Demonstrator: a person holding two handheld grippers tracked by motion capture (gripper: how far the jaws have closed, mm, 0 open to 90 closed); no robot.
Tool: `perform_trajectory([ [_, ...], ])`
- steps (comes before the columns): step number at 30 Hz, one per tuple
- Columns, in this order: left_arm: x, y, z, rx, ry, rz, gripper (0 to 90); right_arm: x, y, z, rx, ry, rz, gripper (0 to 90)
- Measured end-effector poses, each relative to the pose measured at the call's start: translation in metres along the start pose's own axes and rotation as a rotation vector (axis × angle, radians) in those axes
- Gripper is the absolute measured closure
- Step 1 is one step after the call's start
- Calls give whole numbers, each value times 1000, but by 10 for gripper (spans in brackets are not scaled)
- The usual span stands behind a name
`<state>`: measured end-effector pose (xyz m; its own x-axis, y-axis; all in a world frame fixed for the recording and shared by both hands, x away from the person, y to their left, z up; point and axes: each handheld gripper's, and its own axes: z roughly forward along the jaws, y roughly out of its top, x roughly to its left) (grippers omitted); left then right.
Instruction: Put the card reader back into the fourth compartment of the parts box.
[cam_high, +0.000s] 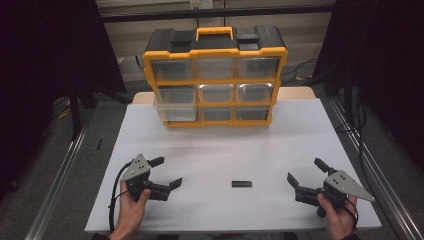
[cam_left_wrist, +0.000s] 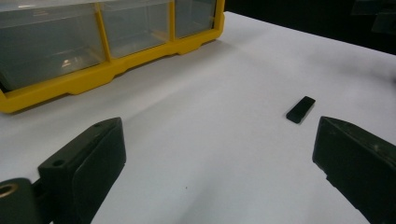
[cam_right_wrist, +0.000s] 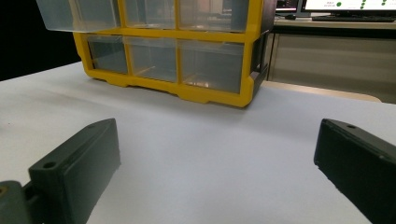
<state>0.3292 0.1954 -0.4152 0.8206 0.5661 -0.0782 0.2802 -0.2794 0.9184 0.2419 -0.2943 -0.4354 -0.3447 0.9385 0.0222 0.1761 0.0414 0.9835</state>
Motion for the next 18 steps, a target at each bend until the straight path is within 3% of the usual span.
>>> perform_trajectory([
  [2,0,1,4,6,-47,3,27,0,0,0,-2,1,-2,0],
  [11,-8,5,20,48,-97,24,25,0,0,1,0,2,-5,0],
  [18,-17,12,34,79,-143,67,24,0,0,1,-1,0,-4,0],
])
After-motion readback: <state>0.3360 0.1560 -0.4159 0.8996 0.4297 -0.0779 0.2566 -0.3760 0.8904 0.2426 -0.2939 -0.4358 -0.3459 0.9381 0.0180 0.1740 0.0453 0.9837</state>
